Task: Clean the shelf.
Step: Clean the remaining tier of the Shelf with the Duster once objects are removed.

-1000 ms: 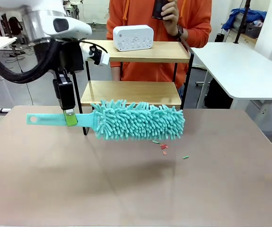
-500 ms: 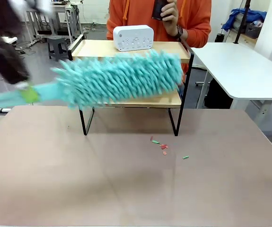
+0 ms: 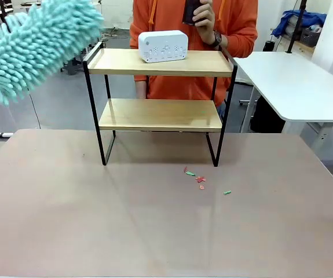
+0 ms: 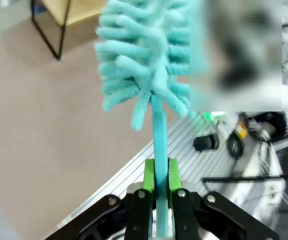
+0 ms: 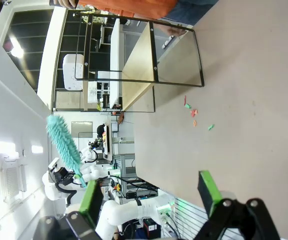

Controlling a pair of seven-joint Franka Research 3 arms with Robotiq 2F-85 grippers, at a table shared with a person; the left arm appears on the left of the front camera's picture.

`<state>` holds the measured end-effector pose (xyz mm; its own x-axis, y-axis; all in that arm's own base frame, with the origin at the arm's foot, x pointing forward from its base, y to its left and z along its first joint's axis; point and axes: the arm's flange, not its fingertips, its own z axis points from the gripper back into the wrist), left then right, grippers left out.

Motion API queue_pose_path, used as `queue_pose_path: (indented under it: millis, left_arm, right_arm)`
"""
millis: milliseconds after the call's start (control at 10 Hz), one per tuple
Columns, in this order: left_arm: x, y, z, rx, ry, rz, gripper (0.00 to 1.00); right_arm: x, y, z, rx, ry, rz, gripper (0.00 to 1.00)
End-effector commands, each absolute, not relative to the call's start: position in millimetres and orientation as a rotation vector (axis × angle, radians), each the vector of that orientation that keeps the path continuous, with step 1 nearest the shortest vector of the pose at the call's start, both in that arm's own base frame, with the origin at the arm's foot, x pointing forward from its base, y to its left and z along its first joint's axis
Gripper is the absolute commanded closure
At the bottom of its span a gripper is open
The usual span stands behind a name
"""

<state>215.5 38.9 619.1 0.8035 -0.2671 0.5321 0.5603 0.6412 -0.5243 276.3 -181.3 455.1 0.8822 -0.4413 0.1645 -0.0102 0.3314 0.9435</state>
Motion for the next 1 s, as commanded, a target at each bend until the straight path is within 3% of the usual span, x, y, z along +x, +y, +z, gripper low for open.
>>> queue_pose_path:
  millis: [0, 100, 300, 400, 500, 900]
  left_arm:
    - [237, 31, 609, -0.816, -0.525, 0.073, 0.88]
    - [249, 38, 603, -0.77, -0.544, 0.277, 0.88]
    - [275, 42, 590, -0.739, -0.537, 0.475, 0.88]
    - [293, 37, 584, -0.66, -0.385, 0.477, 0.88]
    - [266, 63, 591, -0.722, -0.474, 0.225, 0.88]
    - [266, 63, 591, -0.722, -0.474, 0.225, 0.88]
  right_arm:
    - [278, -181, 457, 1.222, -0.462, -0.272, 0.0]
    - [278, -181, 457, 1.222, -0.462, -0.272, 0.0]
    - [278, -181, 457, 1.222, -0.462, -0.272, 0.0]
    - [278, -181, 457, 1.222, -0.462, -0.272, 0.0]
    - [278, -181, 457, 1.222, -0.462, -0.272, 0.0]
    - [278, -181, 457, 1.222, -0.462, -0.272, 0.0]
